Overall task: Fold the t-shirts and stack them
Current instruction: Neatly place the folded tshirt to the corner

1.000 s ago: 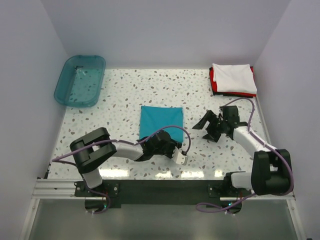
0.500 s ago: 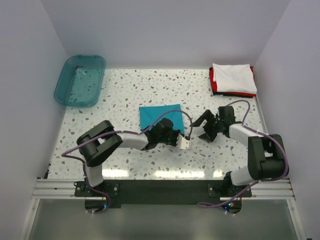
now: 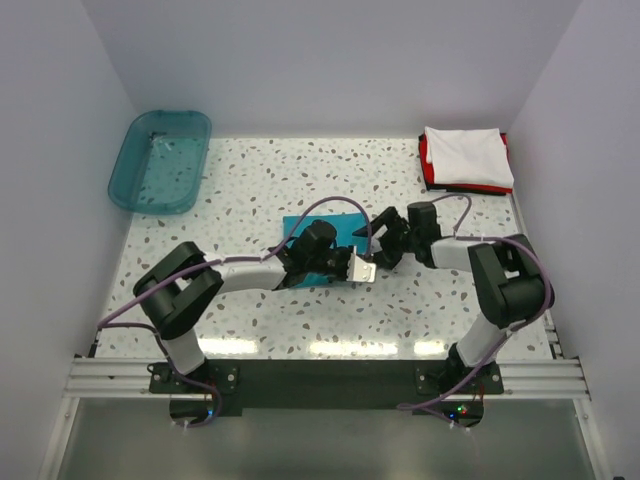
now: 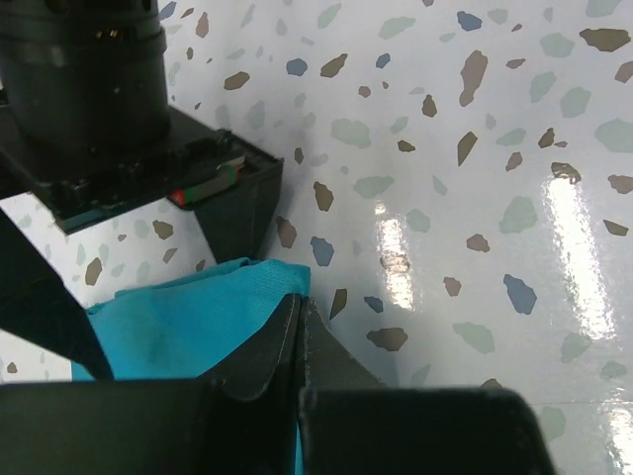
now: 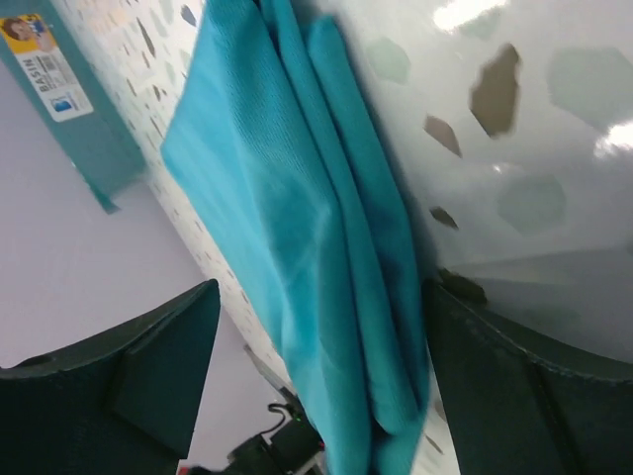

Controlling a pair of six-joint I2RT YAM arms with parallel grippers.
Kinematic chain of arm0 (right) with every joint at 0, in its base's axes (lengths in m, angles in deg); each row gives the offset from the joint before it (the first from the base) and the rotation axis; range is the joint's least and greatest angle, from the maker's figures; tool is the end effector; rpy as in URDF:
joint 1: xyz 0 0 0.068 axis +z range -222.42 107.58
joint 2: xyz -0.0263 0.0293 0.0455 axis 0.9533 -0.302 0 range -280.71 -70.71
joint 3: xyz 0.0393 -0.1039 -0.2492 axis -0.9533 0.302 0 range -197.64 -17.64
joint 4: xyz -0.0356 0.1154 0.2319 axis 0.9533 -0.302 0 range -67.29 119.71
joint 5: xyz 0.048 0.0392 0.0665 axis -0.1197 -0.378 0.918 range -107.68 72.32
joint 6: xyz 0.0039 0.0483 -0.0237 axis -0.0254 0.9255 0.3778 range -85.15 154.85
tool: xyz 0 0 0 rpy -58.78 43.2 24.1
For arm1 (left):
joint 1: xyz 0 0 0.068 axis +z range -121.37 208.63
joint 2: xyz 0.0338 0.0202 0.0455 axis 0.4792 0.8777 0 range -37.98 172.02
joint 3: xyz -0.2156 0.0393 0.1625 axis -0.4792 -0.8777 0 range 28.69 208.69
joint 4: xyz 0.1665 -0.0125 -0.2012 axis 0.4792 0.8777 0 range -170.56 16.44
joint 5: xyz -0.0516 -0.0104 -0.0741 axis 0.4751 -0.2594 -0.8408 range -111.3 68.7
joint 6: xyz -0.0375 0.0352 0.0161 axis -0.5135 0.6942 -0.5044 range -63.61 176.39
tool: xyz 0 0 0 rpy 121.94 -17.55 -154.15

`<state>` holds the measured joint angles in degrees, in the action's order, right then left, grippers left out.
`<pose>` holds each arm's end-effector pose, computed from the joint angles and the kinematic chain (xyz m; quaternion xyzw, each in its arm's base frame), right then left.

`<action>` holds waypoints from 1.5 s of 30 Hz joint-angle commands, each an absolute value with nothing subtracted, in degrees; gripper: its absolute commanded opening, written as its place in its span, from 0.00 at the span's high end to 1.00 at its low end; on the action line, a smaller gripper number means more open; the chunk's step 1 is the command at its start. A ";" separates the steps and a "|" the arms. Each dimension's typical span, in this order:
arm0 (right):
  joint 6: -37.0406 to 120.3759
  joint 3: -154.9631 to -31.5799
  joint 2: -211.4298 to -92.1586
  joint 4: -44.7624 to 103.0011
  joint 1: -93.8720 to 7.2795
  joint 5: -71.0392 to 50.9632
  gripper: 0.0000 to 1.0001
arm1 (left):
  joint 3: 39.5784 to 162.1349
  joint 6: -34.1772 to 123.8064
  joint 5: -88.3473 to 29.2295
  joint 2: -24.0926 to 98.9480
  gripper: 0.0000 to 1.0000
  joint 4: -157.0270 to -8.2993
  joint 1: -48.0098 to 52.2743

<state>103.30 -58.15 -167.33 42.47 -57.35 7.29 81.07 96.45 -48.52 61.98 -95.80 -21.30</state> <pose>0.2994 0.0962 0.1329 0.3262 0.8395 0.4055 0.1561 0.2222 -0.2894 0.1766 0.6822 0.5219 -0.2458 0.4492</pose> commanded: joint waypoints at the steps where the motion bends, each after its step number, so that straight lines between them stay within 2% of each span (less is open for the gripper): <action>1: 107.01 -61.39 -172.91 47.99 -56.34 2.45 0.15 | 82.48 94.98 -51.09 58.88 1.00 -96.20 -21.20; 8: 111.40 -63.34 -177.41 49.23 -53.35 -0.88 0.28 | 82.04 93.84 -50.57 58.88 1.00 -97.61 -20.94; 16: 115.10 -62.11 -178.20 48.26 -51.77 -1.51 0.28 | 80.98 92.87 -49.60 58.97 1.00 -100.33 -20.15; 17: 114.92 -62.20 -178.12 48.26 -51.59 -1.59 0.30 | 80.81 92.69 -49.60 58.88 1.00 -100.42 -20.06; 19: 114.66 -62.81 -178.47 48.00 -51.42 -1.94 0.38 | 80.46 92.61 -49.69 58.88 1.00 -100.86 -19.88; 20: 114.05 -63.07 -178.73 48.00 -51.33 -2.03 0.48 | 80.37 92.43 -49.77 58.70 1.00 -100.95 -19.88; 21: 113.52 -64.12 -178.99 47.39 -51.42 -2.12 0.53 | 80.37 92.34 -49.95 58.79 1.00 -100.95 -19.80; 22: 112.82 -64.83 -178.99 46.95 -51.50 -2.30 0.66 | 80.37 92.25 -49.95 58.62 1.00 -100.95 -19.88; 23: 110.90 -65.62 -179.08 46.16 -51.42 -2.39 0.73 | 80.37 92.17 -49.95 58.53 1.00 -100.95 -19.88; 24: 109.75 -67.63 -179.17 44.32 -51.42 -2.65 0.81 | 80.63 92.17 -49.78 58.61 0.96 -100.69 -19.71; 25: 108.26 -68.78 -179.17 43.17 -51.59 -2.74 0.93 | 80.80 91.64 -49.43 58.27 0.84 -100.34 -19.80; 26: 104.50 -70.18 -179.17 42.03 -51.77 -2.82 0.99 | 81.07 91.20 -48.64 58.00 0.78 -99.29 -19.36; 27: 102.64 -72.98 -179.08 38.71 -52.03 -3.00 1.00 | 81.59 90.85 -48.54 57.56 0.73 -98.58 -19.01; 28: 101.05 -74.31 -179.08 37.29 -52.64 -3.00 1.00 | 81.95 90.24 -48.54 56.34 0.65 -97.71 -18.57; 33: 85.16 -85.36 -178.91 25.37 -55.63 -3.44 1.00 | 83.96 86.02 -49.25 51.50 0.45 -89.01 -14.09; 34: 82.34 -87.40 -178.99 22.80 -56.33 -4.66 1.00 | 84.23 85.67 -49.51 50.19 0.36 -87.26 -13.56; 35: 77.09 -89.16 -179.08 21.38 -56.69 -5.19 1.00 | 84.58 85.66 -49.51 49.65 0.31 -83.76 -12.69; 36: 74.08 -92.49 -179.26 18.58 -56.95 -6.94 1.00 | 84.93 85.66 -49.34 49.13 0.18 -82.24 -12.42; 38: 66.19 -95.76 -179.78 15.84 -56.95 -9.41 1.00 | 84.76 85.40 -48.46 47.63 0.02 -78.48 -11.63; 45: 47.97 -110.79 -185.31 9.24 -58.27 -19.42 1.00 | 84.41 85.05 -45.03 46.13 0.00 -73.79 -9.87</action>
<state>60.85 -105.34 -183.16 13.99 -57.90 -12.75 83.23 85.96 -46.75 47.71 -77.77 -10.85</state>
